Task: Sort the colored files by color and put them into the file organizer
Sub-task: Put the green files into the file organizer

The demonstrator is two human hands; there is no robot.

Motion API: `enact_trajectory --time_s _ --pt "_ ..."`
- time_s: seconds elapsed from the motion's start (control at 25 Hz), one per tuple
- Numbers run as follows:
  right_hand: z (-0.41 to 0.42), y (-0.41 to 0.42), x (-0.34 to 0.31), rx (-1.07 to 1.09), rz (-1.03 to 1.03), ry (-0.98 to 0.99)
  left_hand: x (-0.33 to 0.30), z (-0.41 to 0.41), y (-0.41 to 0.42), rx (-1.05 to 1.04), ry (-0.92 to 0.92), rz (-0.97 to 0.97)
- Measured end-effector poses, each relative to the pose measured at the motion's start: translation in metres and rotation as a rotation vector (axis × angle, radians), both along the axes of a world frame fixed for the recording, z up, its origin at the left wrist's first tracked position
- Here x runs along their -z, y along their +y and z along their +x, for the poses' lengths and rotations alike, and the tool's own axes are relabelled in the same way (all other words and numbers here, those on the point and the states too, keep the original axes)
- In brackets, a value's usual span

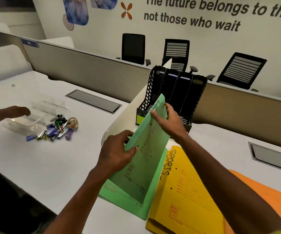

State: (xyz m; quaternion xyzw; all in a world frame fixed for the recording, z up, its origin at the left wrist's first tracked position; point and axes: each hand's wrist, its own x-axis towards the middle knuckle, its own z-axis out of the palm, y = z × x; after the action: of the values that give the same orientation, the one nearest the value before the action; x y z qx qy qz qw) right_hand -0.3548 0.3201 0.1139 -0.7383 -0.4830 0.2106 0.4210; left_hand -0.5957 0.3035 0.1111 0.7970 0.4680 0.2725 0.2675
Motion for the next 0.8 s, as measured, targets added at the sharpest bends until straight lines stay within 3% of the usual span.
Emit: enact_trajectory --time_s 0.32,0.64,0.8 --pt "0.036 0.019 -0.096 -0.133 -0.017 0.326 -0.009 0.026 -0.004 0.007 -0.16 0.309" --pt "0.057 0.03 -0.139 -0.228 0.256 0.163 -0.002 0.048 0.017 -0.01 -0.209 0.447" --pt "0.066 0.035 -0.161 -0.332 0.348 0.191 -0.005 0.061 0.037 0.036 -0.237 0.472"
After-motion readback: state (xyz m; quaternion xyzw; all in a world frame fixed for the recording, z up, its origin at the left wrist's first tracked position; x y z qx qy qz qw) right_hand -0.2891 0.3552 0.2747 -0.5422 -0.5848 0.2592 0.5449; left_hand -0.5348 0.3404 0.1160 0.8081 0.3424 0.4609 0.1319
